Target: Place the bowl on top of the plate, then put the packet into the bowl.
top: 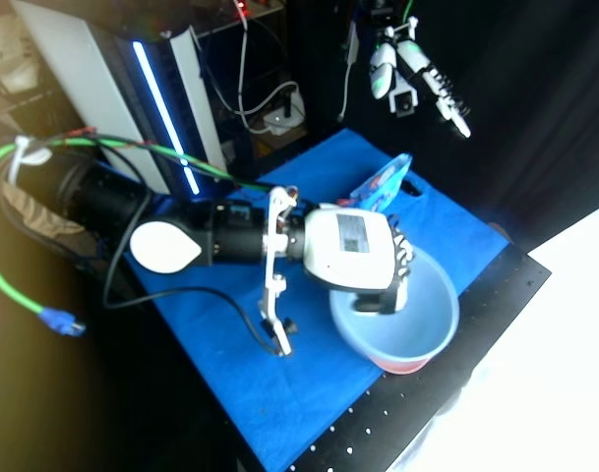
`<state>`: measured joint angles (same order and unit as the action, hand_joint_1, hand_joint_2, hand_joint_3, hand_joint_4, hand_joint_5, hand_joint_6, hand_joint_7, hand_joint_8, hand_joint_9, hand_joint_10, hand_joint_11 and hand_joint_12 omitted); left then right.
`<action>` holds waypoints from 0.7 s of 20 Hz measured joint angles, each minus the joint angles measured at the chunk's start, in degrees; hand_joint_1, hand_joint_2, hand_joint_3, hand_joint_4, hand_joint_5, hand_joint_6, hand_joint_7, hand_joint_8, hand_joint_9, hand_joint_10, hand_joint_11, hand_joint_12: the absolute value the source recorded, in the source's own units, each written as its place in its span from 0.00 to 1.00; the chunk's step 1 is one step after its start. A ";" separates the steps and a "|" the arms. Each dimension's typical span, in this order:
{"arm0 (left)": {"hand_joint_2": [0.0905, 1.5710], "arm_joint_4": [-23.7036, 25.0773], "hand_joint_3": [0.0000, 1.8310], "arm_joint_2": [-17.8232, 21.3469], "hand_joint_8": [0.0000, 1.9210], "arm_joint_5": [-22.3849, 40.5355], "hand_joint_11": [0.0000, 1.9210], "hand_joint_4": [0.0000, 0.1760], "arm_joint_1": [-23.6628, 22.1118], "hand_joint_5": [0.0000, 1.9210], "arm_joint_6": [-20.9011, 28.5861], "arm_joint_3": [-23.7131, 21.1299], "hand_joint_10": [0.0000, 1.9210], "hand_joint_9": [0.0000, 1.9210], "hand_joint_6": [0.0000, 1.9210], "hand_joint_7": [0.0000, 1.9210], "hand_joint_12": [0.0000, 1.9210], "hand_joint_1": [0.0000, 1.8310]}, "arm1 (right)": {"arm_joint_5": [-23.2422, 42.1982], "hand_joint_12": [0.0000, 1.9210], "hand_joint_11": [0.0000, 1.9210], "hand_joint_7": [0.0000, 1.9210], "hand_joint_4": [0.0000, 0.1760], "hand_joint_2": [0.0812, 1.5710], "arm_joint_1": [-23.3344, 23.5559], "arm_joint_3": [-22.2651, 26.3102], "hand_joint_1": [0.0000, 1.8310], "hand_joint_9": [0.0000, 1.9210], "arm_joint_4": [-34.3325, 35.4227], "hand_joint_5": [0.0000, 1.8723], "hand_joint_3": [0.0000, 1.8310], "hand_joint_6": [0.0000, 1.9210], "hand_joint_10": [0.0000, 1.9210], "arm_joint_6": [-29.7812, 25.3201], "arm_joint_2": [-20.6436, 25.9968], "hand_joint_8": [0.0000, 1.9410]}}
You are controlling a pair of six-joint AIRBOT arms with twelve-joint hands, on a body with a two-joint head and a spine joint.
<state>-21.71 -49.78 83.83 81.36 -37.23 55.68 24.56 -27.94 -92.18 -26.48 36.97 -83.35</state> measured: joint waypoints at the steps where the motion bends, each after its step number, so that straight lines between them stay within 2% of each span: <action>1: 0.77 -0.04 0.00 0.00 0.00 -0.04 0.00 0.87 0.00 0.00 0.00 0.00 0.00 0.00 0.00 0.00 0.00 0.04 | -0.09 0.52 0.17 0.34 0.00 0.84 -0.15 0.00 0.00 0.36 0.04 0.28 0.00 0.00 0.04 0.00 0.00 0.00; 2: 0.78 -0.02 0.00 0.00 0.00 -0.02 0.00 0.79 0.00 0.00 0.00 0.00 0.00 0.00 0.00 0.00 0.00 0.01 | -0.44 0.50 0.11 0.26 0.10 0.83 -0.22 0.00 0.00 0.31 0.00 0.20 0.00 0.00 0.01 0.00 0.00 0.00; 3: 0.78 0.02 0.00 0.00 0.00 -0.02 0.00 0.81 0.00 0.00 0.02 0.00 0.00 0.00 0.00 0.00 0.00 0.01 | -0.61 0.48 0.07 0.21 0.24 0.80 -0.37 0.00 0.00 0.26 0.00 0.16 0.00 0.00 0.00 0.00 0.00 0.00; 4: 0.78 0.09 0.00 0.00 0.00 -0.02 0.00 0.84 0.00 0.00 0.02 0.00 0.00 0.00 0.00 0.00 0.00 0.00 | -0.66 0.46 0.02 0.17 0.29 0.79 -0.39 0.00 0.00 0.23 0.00 0.13 0.00 0.00 0.00 0.00 0.00 0.00; 5: 0.78 0.04 0.00 0.00 0.00 -0.02 0.00 0.81 0.00 0.00 0.02 0.00 0.00 0.00 0.00 0.00 0.00 0.01 | -0.85 0.29 0.00 0.11 0.38 0.77 -0.39 0.02 0.01 0.13 0.00 0.10 0.00 0.00 0.00 0.00 0.00 0.00; 6: 0.78 0.00 0.00 0.00 0.00 0.00 0.00 0.83 0.00 0.00 0.02 0.00 0.00 0.00 0.00 0.00 0.00 0.03 | -0.85 0.09 0.00 0.04 0.60 0.74 -0.39 0.04 0.02 0.03 0.00 0.07 0.00 0.00 0.01 0.00 0.00 0.00; 7: 0.77 0.04 0.00 0.00 0.00 0.00 0.00 0.86 -0.07 0.00 0.04 0.00 0.00 0.00 0.00 0.00 0.00 0.03 | -0.85 0.02 0.00 0.01 0.75 0.72 -0.39 0.46 0.03 0.01 0.07 0.05 0.00 0.00 0.00 0.02 0.07 0.00; 8: 0.77 0.02 0.00 0.00 0.00 0.00 0.00 0.81 -0.07 0.00 0.04 0.00 0.00 0.00 0.00 0.00 0.00 0.04 | -0.85 0.00 0.00 0.00 0.83 0.71 -0.39 0.81 0.01 0.00 0.07 0.03 0.00 0.00 0.00 0.02 0.17 0.00; 9: 0.77 -0.02 0.00 0.00 0.00 0.00 0.00 0.76 -0.07 0.00 0.09 0.00 0.00 0.00 0.00 0.00 0.00 0.04 | -0.83 0.00 0.00 0.00 0.88 0.69 -0.39 1.84 0.00 0.00 0.00 0.02 0.00 0.00 0.00 0.02 0.81 0.00; 11: 0.74 -0.07 0.00 0.00 0.00 0.00 0.00 0.79 -0.07 0.00 0.17 0.00 0.00 0.00 0.00 0.00 0.00 0.07 | -0.63 0.00 0.00 0.00 0.98 0.66 -0.39 2.97 0.00 0.00 0.37 0.00 0.00 0.00 0.00 0.02 2.21 0.00; 12: 0.72 -0.26 0.00 0.00 0.00 0.00 0.01 0.81 -0.07 0.00 0.20 0.00 0.00 0.00 0.00 0.00 0.01 0.12 | -0.26 0.00 0.00 0.00 1.00 0.63 -0.42 3.67 0.00 0.00 1.11 0.00 0.00 0.00 0.00 0.02 3.76 0.00; 13: 0.71 -0.44 0.00 0.00 0.00 0.02 0.02 0.78 -0.07 0.00 0.22 0.00 0.00 0.00 0.00 0.00 0.01 0.17 | 0.46 0.00 0.00 0.00 1.00 0.60 -0.61 4.52 0.00 0.00 2.08 0.00 0.00 0.00 0.00 0.07 5.49 0.00; 14: 0.70 -0.57 0.00 0.00 0.00 0.00 0.03 0.69 -0.07 0.00 0.22 0.00 0.00 0.00 0.00 0.00 0.02 0.20 | 1.64 0.00 0.00 0.00 1.00 0.58 -1.25 5.44 0.00 0.00 3.32 0.00 0.00 0.00 0.00 0.09 7.08 0.00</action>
<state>-22.28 -49.78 83.83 81.30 -37.01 55.68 26.20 -29.19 -86.74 -23.16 37.06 -76.27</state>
